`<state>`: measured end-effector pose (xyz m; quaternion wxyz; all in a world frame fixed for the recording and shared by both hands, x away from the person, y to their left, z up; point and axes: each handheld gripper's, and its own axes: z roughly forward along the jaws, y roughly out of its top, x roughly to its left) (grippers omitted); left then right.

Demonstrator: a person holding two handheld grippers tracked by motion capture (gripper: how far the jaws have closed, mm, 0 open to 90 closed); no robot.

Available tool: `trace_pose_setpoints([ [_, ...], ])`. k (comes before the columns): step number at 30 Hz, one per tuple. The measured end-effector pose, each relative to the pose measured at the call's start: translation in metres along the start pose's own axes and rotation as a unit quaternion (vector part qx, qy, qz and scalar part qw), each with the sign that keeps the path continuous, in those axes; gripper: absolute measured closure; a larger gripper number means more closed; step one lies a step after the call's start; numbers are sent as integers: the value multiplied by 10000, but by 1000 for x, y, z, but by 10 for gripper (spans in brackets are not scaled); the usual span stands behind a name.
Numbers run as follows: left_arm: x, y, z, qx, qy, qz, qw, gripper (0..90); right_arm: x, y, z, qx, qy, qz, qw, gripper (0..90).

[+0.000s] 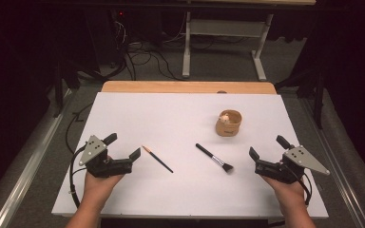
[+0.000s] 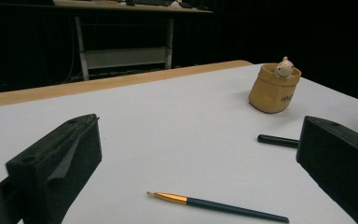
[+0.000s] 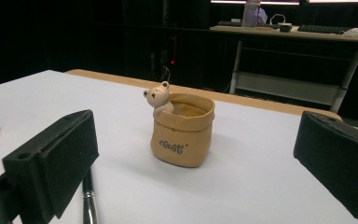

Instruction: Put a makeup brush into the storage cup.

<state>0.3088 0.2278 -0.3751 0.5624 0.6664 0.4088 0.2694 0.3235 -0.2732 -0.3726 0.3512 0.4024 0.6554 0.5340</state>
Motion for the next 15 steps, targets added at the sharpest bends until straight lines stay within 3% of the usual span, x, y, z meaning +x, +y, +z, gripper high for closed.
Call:
trace_pose_setpoints([
  [15, 1, -1, -1, 20, 31, -66, 10000, 5, 0, -1, 3, 35, -2, -54, 10000, 12],
])
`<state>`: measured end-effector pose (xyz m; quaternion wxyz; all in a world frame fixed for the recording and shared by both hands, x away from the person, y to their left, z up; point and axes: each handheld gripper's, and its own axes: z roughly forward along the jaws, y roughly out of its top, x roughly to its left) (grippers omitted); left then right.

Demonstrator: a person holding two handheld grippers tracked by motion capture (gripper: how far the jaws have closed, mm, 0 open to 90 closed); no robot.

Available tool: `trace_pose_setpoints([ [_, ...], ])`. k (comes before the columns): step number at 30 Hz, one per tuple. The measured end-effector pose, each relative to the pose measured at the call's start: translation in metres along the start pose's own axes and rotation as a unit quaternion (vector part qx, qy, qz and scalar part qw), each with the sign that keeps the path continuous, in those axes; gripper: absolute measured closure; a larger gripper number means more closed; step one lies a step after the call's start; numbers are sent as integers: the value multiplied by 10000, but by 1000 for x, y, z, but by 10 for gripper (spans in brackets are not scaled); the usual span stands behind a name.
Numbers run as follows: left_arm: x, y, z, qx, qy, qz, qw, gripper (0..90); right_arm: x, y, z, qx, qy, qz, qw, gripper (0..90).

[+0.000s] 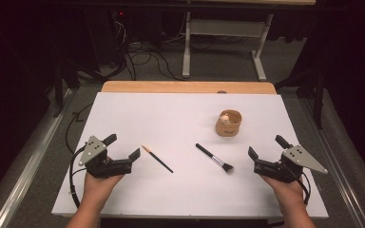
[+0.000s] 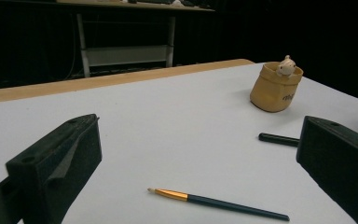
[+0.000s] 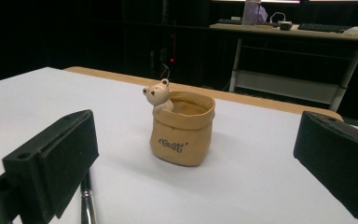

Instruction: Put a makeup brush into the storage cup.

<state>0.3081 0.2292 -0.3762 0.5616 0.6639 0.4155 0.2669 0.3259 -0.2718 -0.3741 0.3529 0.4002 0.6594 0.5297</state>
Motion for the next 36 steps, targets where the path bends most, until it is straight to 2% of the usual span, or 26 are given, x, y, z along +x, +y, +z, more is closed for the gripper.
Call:
trace_pose_setpoints([
  [5, 2, 0, 0, 0, 2, -71, 10000, 5, 0, 0, 0, 2, 2, -6, 10000, 12],
  [20, 4, 0, -2, -10, 59, -96, 9999, 6, 1, 0, -1, -9, 26, -48, 10000, 12],
  [24, 4, 0, -2, 50, 114, -70, 9999, 6, 2, 0, 0, -16, 39, -61, 10000, 12],
  [26, 4, 2, -1, 205, 128, -35, 9997, 6, 2, 1, -1, -7, 51, -53, 10000, 12],
  [29, 3, 2, 0, 284, 144, 27, 9995, 7, 2, 0, -1, 12, 27, -53, 10000, 12],
  [36, 5, 2, 2, 463, 198, -48, 9987, 7, 2, 0, 0, 43, 45, -48, 10000, 12],
])
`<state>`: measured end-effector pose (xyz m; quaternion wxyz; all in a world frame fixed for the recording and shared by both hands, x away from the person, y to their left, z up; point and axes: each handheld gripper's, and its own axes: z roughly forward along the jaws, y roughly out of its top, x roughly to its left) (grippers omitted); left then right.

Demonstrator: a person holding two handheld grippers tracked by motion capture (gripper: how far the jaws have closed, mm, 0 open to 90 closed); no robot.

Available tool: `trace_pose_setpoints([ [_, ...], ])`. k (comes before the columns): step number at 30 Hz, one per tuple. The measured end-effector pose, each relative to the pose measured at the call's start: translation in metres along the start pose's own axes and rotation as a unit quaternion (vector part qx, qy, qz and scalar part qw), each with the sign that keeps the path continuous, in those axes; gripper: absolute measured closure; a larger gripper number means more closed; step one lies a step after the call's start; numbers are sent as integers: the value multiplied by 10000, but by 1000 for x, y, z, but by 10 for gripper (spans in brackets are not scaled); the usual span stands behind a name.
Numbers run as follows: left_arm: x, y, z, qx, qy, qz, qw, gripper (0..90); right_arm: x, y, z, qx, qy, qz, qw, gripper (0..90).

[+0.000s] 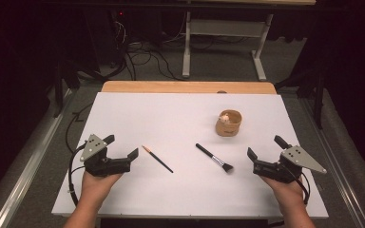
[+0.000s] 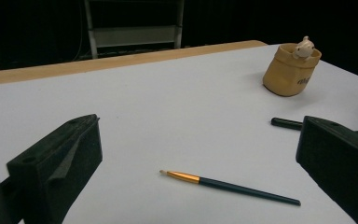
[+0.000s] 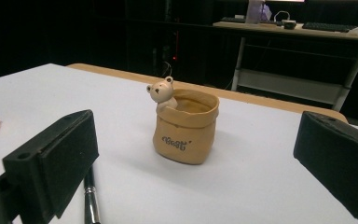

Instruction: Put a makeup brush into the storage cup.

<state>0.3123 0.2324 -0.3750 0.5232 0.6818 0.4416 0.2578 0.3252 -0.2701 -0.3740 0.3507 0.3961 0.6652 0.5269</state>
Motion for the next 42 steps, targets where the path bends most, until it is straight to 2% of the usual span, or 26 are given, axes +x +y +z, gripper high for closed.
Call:
trace_pose_setpoints([
  [10, 4, 0, 3, 359, 115, -94, 9992, 7, 0, 0, 0, 22, 7, -8, 10000, 12],
  [17, 5, -1, 7, 697, 167, -124, 9973, 7, -1, 0, 0, 52, -11, -29, 10000, 12],
  [25, 6, -3, 10, 921, 233, -118, 9954, 7, -1, 0, 0, 71, -27, -15, 10000, 12],
  [32, 8, -5, 13, 1201, 276, -141, 9923, 7, -1, 0, 0, 77, -27, -5, 10000, 12],
  [37, 9, -6, 16, 1474, 368, -123, 9883, 11, -1, 0, 0, 78, -42, -11, 10000, 12],
  [42, 9, -9, 20, 1700, 371, -123, 9847, 11, -1, -1, 0, 99, -58, -4, 9999, 12],
])
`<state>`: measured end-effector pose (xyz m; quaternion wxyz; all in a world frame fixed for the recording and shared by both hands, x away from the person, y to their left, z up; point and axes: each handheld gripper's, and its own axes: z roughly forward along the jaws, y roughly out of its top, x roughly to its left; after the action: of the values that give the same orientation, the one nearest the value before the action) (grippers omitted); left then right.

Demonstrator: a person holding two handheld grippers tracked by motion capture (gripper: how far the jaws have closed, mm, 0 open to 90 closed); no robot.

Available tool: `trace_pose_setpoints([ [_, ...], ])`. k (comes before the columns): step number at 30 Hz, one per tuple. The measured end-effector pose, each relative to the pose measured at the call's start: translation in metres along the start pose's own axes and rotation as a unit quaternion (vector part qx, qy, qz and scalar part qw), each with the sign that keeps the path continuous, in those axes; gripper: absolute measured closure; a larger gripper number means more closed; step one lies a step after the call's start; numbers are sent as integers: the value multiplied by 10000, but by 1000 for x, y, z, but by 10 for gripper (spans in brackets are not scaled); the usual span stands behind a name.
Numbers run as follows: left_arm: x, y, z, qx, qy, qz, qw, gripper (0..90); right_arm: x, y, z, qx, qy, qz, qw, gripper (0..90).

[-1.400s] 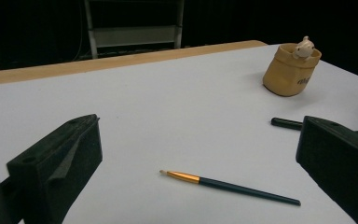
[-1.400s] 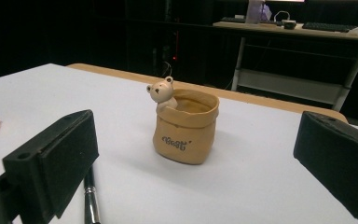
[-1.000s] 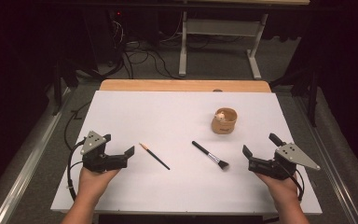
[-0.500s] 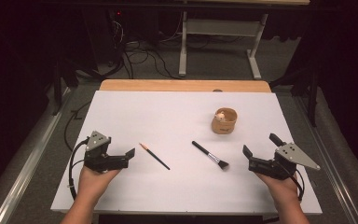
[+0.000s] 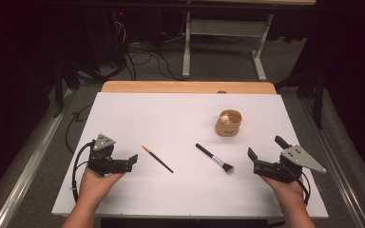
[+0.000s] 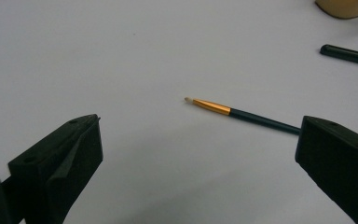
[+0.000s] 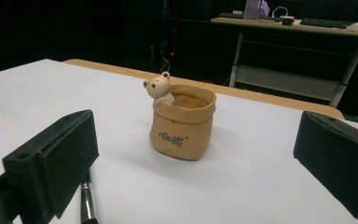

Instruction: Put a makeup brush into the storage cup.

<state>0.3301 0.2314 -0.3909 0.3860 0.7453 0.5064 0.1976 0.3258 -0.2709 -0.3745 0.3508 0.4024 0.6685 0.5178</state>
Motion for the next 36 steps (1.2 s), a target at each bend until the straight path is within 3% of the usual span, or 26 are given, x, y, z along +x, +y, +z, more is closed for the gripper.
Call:
trace_pose_setpoints([
  [13, -4, -3, 11, 639, 74, 222, 9977, 11, 0, 0, 0, 10, -17, -23, 10000, 12],
  [20, -6, -3, 19, 1131, -17, 365, 9929, 10, 0, -1, 1, 55, -6, -18, 10000, 12],
  [24, -7, 4, 18, 1449, 76, 595, 9876, 10, -2, -2, 2, 57, 8, 22, 10000, 12],
  [28, 0, 10, 11, 1646, -33, 505, 9851, 10, -3, -2, 2, 93, 1, 35, 10000, 12],
  [31, 2, 13, 8, 1805, -28, 590, 9818, 10, -3, -2, 2, 71, 6, 46, 10000, 12],
  [36, 1, 18, 9, 2087, -275, 689, 9752, 9, -3, -2, 3, 99, 36, 88, 9999, 12],
])
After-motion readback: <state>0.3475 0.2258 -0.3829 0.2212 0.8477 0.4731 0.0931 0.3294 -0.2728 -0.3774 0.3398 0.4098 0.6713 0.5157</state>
